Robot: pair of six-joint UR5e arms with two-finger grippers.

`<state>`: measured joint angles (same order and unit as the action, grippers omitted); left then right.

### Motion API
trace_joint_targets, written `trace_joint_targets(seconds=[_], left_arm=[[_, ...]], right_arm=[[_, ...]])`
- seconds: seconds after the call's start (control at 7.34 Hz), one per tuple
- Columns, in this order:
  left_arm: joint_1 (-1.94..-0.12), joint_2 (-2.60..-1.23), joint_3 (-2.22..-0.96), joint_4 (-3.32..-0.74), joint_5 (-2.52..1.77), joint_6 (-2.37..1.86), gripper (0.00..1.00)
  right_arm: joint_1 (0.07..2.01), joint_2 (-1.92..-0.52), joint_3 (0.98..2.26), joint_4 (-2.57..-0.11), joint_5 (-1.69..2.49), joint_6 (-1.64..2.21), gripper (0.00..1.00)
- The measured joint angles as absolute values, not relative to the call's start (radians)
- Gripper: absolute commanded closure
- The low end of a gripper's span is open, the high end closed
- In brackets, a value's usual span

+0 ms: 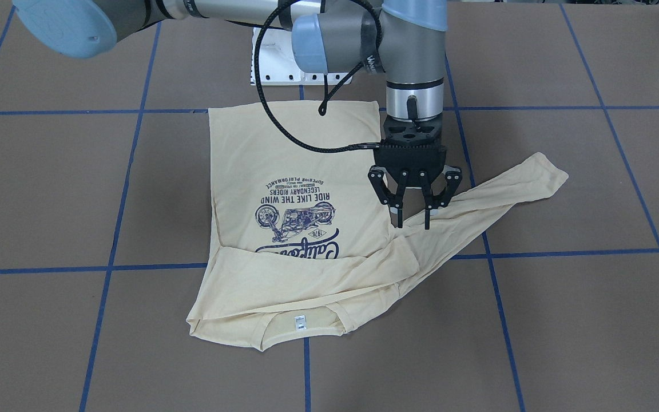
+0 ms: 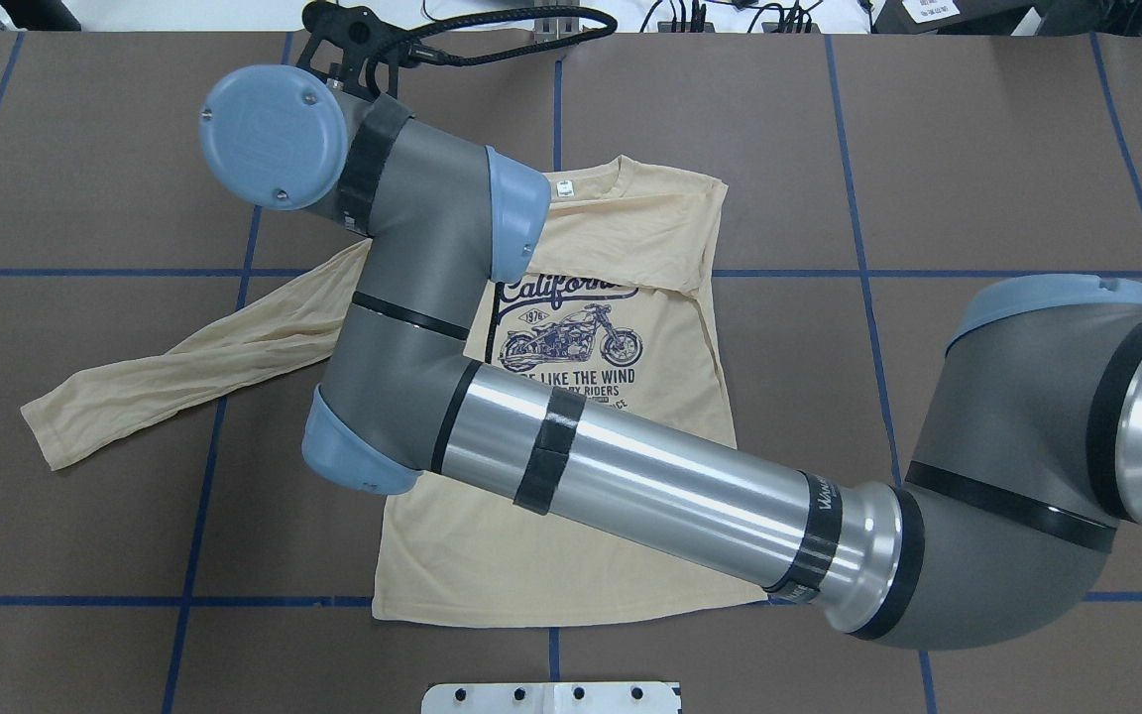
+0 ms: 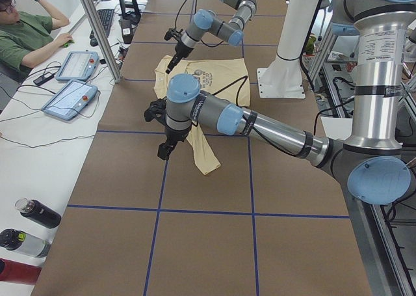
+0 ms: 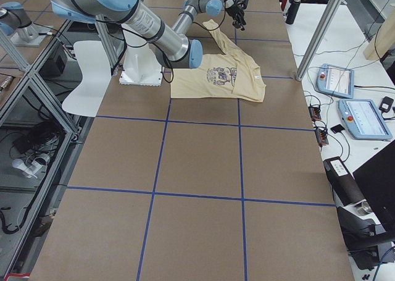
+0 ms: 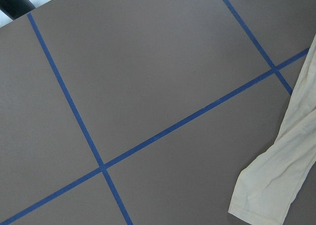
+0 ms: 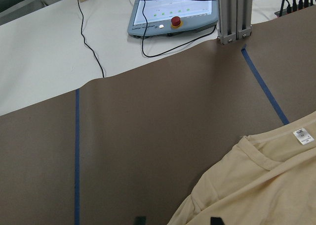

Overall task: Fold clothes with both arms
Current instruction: 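Lift the sleeve with the right gripper and lay it across the shirt front, then release and raise the right gripper while the left gripper moves to the other cuff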

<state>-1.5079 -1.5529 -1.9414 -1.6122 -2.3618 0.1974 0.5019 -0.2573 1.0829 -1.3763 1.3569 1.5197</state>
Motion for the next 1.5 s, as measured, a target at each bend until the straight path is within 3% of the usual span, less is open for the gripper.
trace_joint_targets(seconds=[0.41, 0.68, 1.09, 1.5], left_arm=[[-1.508, -1.553, -1.939, -1.633, -2.400, 0.193, 0.00], [-1.495, -1.545, -1.942, -1.733, -2.459, 0.186, 0.00], [-1.315, -1.518, -1.948, -1.907, -2.446, 0.011, 0.00], [-1.115, -1.389, -1.950, -2.179, -2.278, -0.212, 0.00]], right_arm=[[0.561, -0.216, 1.043, -1.395, 1.484, 1.544, 0.01], [0.660, -0.309, 1.156, -1.498, 1.679, 1.517, 0.00], [0.825, -0.733, 1.560, -1.544, 1.908, 1.257, 0.00], [0.998, -1.124, 1.796, -1.534, 2.075, 0.854, 0.00]])
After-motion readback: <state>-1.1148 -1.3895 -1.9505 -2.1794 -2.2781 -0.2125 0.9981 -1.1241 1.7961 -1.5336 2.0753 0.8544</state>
